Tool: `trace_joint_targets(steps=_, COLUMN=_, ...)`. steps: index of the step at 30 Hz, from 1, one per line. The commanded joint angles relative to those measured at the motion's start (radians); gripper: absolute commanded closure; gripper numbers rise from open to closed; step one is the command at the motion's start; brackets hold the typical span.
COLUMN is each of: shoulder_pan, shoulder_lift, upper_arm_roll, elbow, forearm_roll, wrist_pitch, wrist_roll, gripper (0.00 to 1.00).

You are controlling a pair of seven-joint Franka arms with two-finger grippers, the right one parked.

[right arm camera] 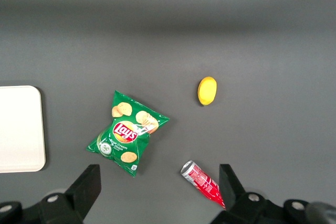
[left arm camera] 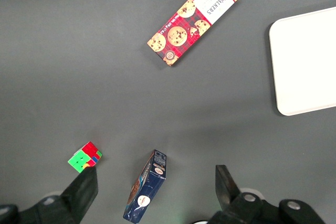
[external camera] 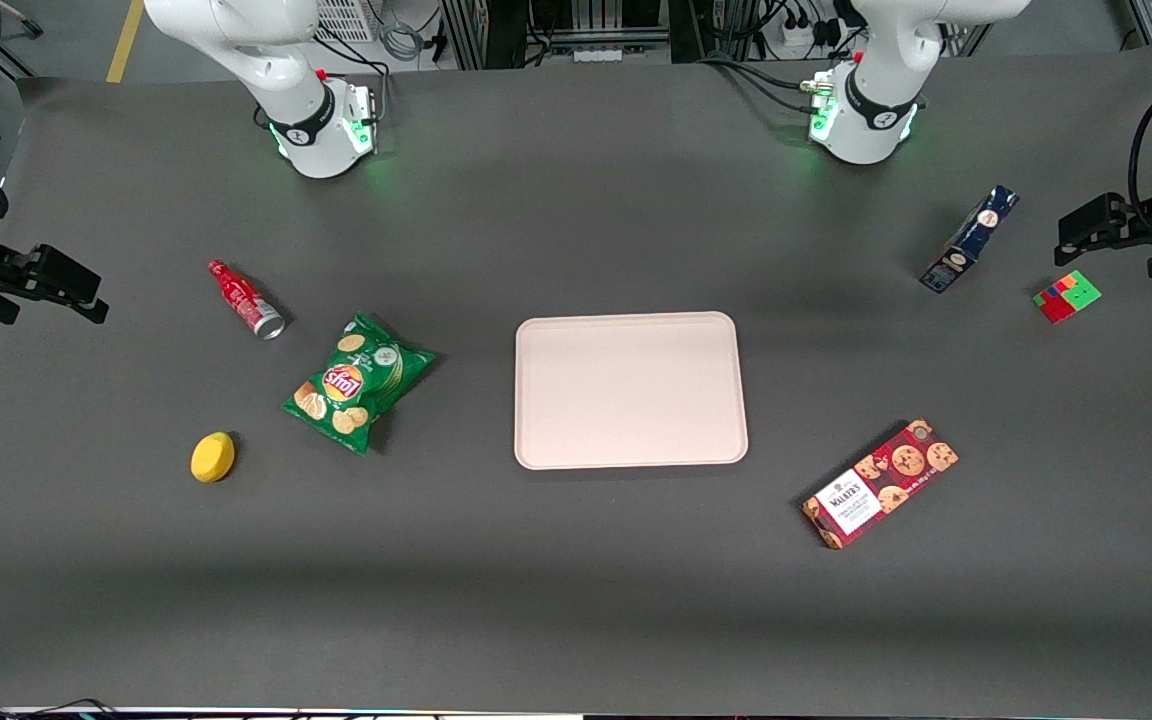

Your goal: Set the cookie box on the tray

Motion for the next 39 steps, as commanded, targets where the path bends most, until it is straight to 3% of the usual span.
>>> trace_joint_targets(steps=1, shoulder_pan=-0.001, shoulder_lift=0.007, upper_arm_roll=0.003, elbow=0.020, forearm_roll=-0.003, wrist_pitch=0.000, wrist_roll=0.002, gripper=0.00)
trace_joint_targets(steps=26, shoulder_pan=0.009, shoulder_lift=-0.011, upper_arm_roll=0.003, elbow=0.021, forearm_roll=0.000, wrist_pitch=-0.035, wrist_roll=0.011, gripper=0.00)
trace_joint_targets(steps=33, shoulder_pan=0.023, shoulder_lift=-0.085, upper_arm_roll=0.003, elbow=0.020, forearm_roll=0.019, wrist_pitch=-0.173, wrist_roll=0.060, gripper=0.00)
trace_joint_targets(steps=39, shoulder_pan=0.028, shoulder_lift=-0.203, upper_arm_roll=0.011, elbow=-0.014, forearm_roll=0.085, wrist_pitch=-0.341, wrist_roll=0.188, gripper=0.00)
